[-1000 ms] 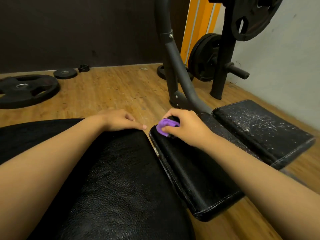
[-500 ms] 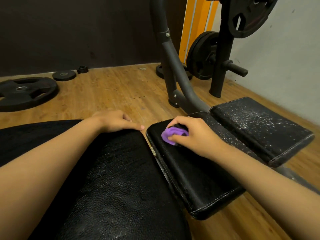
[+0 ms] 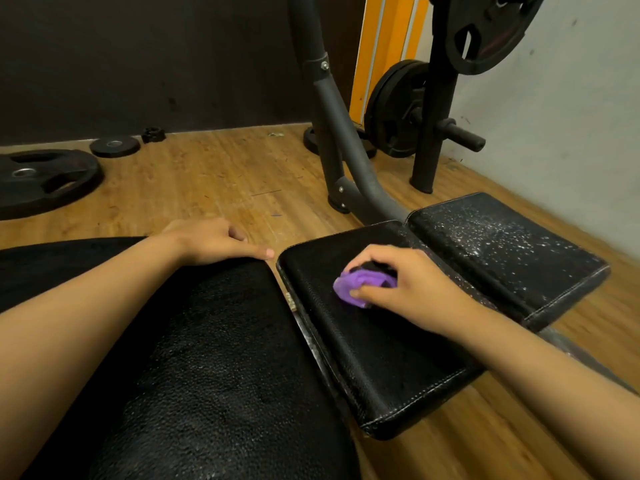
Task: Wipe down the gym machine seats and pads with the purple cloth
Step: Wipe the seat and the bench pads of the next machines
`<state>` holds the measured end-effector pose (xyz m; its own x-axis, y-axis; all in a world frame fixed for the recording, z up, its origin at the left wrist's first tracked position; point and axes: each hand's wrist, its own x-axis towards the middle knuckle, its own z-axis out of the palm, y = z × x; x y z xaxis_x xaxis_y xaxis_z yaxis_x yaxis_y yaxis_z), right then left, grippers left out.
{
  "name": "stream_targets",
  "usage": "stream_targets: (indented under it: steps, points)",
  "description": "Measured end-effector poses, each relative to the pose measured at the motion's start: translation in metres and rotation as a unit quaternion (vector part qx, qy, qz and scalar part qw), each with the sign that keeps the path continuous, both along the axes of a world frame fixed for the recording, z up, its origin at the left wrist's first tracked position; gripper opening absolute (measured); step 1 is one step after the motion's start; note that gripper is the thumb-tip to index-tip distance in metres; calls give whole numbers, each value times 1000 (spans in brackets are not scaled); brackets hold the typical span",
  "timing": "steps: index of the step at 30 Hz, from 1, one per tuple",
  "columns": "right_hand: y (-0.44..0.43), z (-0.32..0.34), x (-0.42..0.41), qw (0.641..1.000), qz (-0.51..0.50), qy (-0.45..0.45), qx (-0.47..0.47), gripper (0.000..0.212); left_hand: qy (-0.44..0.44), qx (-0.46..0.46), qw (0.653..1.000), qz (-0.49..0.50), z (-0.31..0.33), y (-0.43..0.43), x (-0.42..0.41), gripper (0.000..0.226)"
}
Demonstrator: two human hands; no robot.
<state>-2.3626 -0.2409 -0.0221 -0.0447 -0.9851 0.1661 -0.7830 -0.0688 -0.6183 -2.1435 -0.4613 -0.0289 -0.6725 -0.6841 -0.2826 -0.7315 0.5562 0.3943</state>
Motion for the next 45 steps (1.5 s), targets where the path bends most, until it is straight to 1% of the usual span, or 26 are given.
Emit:
stream_targets:
  steps: [1, 3, 5, 7, 8, 10, 11, 12, 15, 17, 18, 20, 22, 23, 26, 27, 29, 31, 32, 34, 37, 40, 41, 43, 45]
  points:
    - [6, 0, 0, 1000, 22, 0, 11, 21, -1, 4, 1000, 0, -1, 0, 1, 63]
    - [8, 0, -16, 1000, 0, -7, 10, 21, -4, 3, 1000, 2, 0, 1, 2, 64]
    - [-1, -1, -46, 997, -80, 4, -15, 21, -4, -7, 1000, 9, 1, 2, 2, 65]
    - [-13, -1, -74, 986, -163, 2, -32, 18, -8, -17, 1000, 13, 2, 4, 1, 63]
    - [-19, -3, -83, 981, -191, -5, -31, 16, -7, -17, 1000, 17, 2, 5, 1, 62]
    - [-25, -7, -85, 975, -221, 12, -30, 15, 4, -3, 1000, 22, 2, 4, 1, 62]
    - [-24, -7, -79, 974, -221, 24, -32, 16, 6, 2, 1000, 20, 2, 3, 2, 63]
    - [-20, -7, -69, 979, -200, 27, -37, 17, 6, 2, 1000, 15, 2, 3, 1, 63]
    - [15, -5, -33, 996, -77, 28, -35, 24, 8, 2, 1000, 8, 2, 4, 1, 63]
    - [41, -4, -22, 999, -26, 24, -16, 27, 10, -10, 1000, 15, 4, 6, 0, 65]
    - [48, -4, -25, 999, -26, 17, -10, 28, 15, -19, 1000, 20, 5, 9, 0, 67]
    - [48, -4, -45, 997, -71, 19, -21, 27, 55, -29, 998, 32, 6, 17, -4, 72]
    - [36, -1, -69, 990, -138, 24, -24, 22, 120, -13, 992, 26, 3, 32, -20, 67]
    - [29, 1, -77, 986, -161, 25, -22, 20, 139, -3, 990, 17, 0, 40, -30, 64]
    - [22, -2, -74, 980, -192, 40, -37, 19, 125, 12, 992, -13, -6, 63, -58, 62]
    - [28, -3, -65, 982, -181, 41, -44, 20, 115, 7, 993, -13, -8, 66, -63, 63]
    - [51, -5, -45, 991, -120, 36, -42, 24, 104, -1, 995, 0, -9, 67, -66, 65]
    - [75, -6, -35, 998, -57, 23, -29, 28, 105, 14, 994, 4, -9, 66, -64, 77]
    - [82, -5, -38, 998, -52, 15, -22, 29, 107, 21, 994, 5, -9, 66, -63, 84]
    - [83, -3, -57, 996, -85, 15, -19, 28, 108, 18, 994, 7, -9, 66, -63, 89]
    - [62, -2, -93, 986, -166, 21, -12, 21, 108, 24, 994, 10, -8, 66, -62, 98]
    - [57, -6, -97, 978, -207, 16, -34, 20, 116, 39, 992, 21, -6, 69, -62, 100]
    - [64, -6, -90, 979, -200, 23, -45, 22, 117, 42, 992, 25, -5, 70, -62, 101]
    - [87, -7, -70, 986, -155, 39, -46, 28, 114, 48, 992, 28, -2, 71, -63, 104]
    - [113, -9, -54, 993, -103, 39, -42, 30, 110, 57, 992, 26, -2, 71, -63, 113]
